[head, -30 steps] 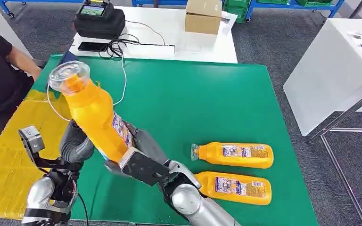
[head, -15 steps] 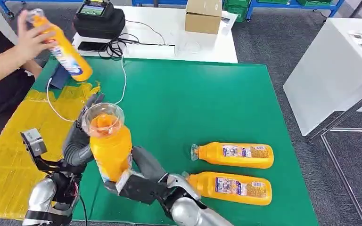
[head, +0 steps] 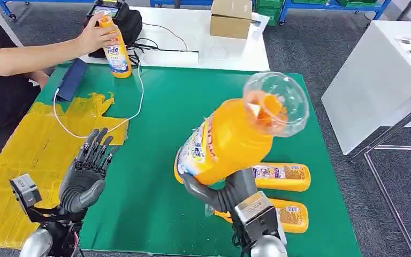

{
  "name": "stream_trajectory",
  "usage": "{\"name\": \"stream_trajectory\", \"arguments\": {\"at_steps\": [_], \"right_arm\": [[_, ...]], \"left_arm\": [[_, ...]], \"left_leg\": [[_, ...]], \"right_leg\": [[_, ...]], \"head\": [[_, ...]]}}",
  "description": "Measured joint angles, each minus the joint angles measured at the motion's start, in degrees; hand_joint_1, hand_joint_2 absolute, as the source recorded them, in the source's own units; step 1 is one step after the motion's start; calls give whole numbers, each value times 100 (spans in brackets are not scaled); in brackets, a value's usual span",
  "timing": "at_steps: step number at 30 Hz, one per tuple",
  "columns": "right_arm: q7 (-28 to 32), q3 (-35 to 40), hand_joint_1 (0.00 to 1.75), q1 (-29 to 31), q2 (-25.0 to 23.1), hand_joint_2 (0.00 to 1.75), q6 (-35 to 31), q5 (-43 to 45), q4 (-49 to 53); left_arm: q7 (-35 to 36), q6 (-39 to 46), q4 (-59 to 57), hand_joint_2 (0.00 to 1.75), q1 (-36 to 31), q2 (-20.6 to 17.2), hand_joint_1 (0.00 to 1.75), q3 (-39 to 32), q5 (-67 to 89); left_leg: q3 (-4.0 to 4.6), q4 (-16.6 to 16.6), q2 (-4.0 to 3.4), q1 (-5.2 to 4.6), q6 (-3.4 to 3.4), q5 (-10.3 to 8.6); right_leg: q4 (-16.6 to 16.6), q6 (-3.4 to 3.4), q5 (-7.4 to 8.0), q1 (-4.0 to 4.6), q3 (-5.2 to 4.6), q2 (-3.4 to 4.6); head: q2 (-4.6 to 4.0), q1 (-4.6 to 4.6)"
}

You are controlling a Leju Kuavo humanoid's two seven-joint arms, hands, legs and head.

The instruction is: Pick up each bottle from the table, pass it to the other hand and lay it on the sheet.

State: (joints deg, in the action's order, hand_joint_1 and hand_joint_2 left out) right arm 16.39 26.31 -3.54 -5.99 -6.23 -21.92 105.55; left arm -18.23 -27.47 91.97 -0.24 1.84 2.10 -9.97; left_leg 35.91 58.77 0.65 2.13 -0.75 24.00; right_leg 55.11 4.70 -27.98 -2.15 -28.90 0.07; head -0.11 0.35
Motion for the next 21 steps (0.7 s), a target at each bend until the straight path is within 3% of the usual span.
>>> {"name": "stream_trajectory", "arguments": {"at_steps": [10, 14, 21], "right_arm": [[-621, -373, 175, -3, 186, 175, 558, -35, -107], [-1481, -334, 175, 374, 529, 175, 1153, -79, -725], [-1766, 148, 175, 1089, 997, 175, 1731, 107, -1962]], "left_arm": [[-22, -74, 28, 175, -17, 0, 0, -52, 66], [2, -184, -53, 175, -251, 0, 0, -44, 70], [20, -197, -319, 175, -616, 0, 0, 116, 48]], "left_leg": [[0, 0, -1, 0, 0, 0], [-1, 0, 1, 0, 5, -4], [1, 3, 14, -2, 6, -19]], "right_leg": [[0, 0, 0, 1, 7, 0], [0, 0, 1, 1, 1, 0], [2, 19, 16, 0, 60, -2]], "head": [[0, 0], [0, 0], [0, 0]]}}
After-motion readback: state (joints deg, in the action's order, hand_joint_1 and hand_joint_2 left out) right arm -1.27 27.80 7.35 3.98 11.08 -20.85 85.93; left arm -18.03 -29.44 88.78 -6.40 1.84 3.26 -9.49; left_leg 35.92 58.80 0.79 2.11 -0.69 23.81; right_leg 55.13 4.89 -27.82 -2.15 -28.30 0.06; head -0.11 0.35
